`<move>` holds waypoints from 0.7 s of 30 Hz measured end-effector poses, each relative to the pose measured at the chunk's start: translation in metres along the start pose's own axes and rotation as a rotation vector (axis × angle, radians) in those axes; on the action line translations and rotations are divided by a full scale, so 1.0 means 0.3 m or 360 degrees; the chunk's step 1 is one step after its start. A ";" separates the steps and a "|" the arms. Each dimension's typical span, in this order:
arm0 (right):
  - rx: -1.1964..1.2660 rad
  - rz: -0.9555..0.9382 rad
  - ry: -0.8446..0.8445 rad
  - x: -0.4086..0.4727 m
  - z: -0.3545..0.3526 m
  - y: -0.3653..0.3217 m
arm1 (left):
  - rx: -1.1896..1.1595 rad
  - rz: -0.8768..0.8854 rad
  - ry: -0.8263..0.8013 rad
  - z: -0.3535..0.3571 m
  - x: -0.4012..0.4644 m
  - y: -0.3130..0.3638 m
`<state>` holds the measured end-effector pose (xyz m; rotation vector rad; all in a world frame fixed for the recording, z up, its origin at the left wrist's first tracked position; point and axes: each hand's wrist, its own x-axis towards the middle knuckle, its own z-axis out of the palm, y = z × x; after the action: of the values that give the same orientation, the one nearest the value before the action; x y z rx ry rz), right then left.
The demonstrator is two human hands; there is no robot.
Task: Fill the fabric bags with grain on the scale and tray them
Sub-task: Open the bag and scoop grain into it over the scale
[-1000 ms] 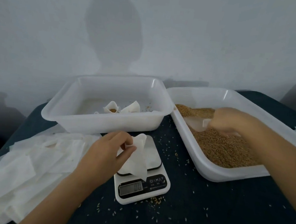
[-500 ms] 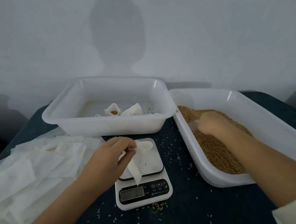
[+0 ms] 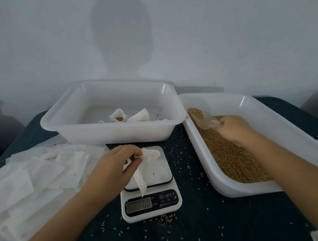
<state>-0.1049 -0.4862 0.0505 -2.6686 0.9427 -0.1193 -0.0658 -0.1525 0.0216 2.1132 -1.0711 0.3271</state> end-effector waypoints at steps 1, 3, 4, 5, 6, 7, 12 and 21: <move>-0.0009 0.0001 -0.0001 -0.004 -0.003 0.011 | 0.0001 0.0004 -0.0003 0.002 -0.001 0.002; -0.0059 0.0009 -0.0018 -0.007 -0.007 0.031 | -0.0005 0.0007 -0.0007 0.006 -0.006 0.006; -0.0069 0.0012 -0.0028 -0.006 -0.007 0.040 | -0.0009 0.0004 -0.0007 0.007 -0.008 0.007; -0.0066 0.0014 -0.0035 -0.004 -0.005 0.048 | -0.0011 -0.0001 -0.0007 0.008 -0.011 0.008; -0.0061 0.0019 -0.0045 -0.003 -0.004 0.053 | -0.0008 -0.0004 -0.0008 0.009 -0.014 0.009; -0.0063 0.0026 -0.0058 -0.002 -0.002 0.059 | -0.0001 -0.0004 -0.0011 0.009 -0.017 0.009; -0.0263 0.0046 -0.0166 0.008 -0.006 0.034 | 0.0009 -0.0016 -0.0049 -0.001 -0.031 0.003; -0.0401 0.0024 -0.0139 0.076 0.074 -0.103 | -0.0002 -0.0061 -0.0041 -0.013 -0.026 0.003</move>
<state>-0.0646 -0.4718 0.0386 -2.8663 1.0095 0.1269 -0.0709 -0.1454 0.0207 2.1391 -1.0437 0.2812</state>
